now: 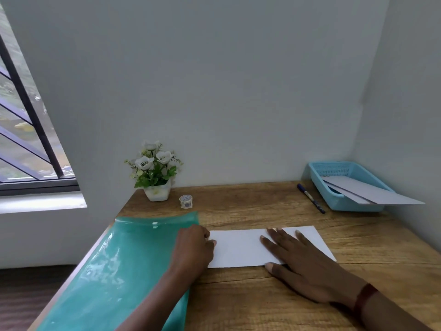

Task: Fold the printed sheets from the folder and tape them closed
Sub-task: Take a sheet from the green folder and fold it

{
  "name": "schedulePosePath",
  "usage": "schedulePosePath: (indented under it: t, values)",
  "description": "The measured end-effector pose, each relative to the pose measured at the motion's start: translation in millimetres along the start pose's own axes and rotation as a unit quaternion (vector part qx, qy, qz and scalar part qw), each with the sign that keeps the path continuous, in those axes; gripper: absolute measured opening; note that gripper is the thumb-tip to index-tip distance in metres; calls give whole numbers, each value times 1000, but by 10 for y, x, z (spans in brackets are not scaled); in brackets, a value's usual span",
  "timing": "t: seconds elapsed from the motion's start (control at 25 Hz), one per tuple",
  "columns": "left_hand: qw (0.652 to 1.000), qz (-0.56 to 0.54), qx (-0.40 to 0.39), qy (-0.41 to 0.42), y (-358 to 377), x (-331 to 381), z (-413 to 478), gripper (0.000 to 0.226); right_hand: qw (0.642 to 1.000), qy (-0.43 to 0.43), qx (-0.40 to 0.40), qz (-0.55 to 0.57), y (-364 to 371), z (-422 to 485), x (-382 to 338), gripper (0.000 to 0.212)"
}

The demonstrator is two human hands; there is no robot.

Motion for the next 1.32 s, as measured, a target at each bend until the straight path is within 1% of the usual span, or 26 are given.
schedulePosePath:
  t: [0.04, 0.08, 0.2, 0.32, 0.4, 0.48, 0.56, 0.64, 0.76, 1.0, 1.04, 1.16, 1.32]
  values:
    - [999, 29, 10, 24, 36, -32, 4, 21, 1000, -1, -2, 3, 4, 13, -11, 79]
    - [997, 52, 21, 47, 58, -49, -5, 24, 1000, 0, -4, 5, 8, 27, -19, 78]
    - [983, 118, 57, 126, 118, -8, -78, 27, 1000, 4, -1, 9, 15, 84, -48, 75]
    - [969, 133, 50, 200, 229, 113, -178, 36, 1000, 16, 2, 16, 31, 166, -131, 78]
    - [964, 149, 22, 219, 308, 154, -207, 42, 999, 26, 17, 24, 32, 248, -212, 68]
    - [961, 157, -20, 227, 378, 152, -233, 48, 997, 32, 60, 26, 21, 339, -271, 57]
    - [956, 170, -60, 231, 432, 123, -242, 51, 995, 40, 88, 25, 22, 409, -306, 54]
    - [952, 188, -74, 228, 464, 99, -228, 54, 996, 48, 73, 16, 56, 449, -315, 62]
    - [945, 217, -89, 226, 493, 79, -184, 57, 997, 47, 53, -13, 102, 460, -301, 82]
    - [934, 258, -117, 216, 515, 82, -150, 60, 996, 82, 41, 8, 85, 315, -105, 94]
    - [932, 265, -122, 215, 513, 82, -132, 60, 995, 92, 36, 10, 82, 285, -60, 93]
    - [929, 277, -135, 205, 535, 78, -103, 61, 992, 124, 27, -1, 81, 190, 73, 81]
    - [930, 279, -147, 188, 542, 66, -108, 63, 989, 146, 16, 1, 55, 100, 147, 86]
Point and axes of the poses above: each hand's wrist, its own z-axis towards the middle knuckle, its own y-axis out of the palm, x = y × z, the point moved 3 cm from there along z, towards the middle knuckle, and after that the axes turned 12 degrees about -y, right-handed, at the moved point
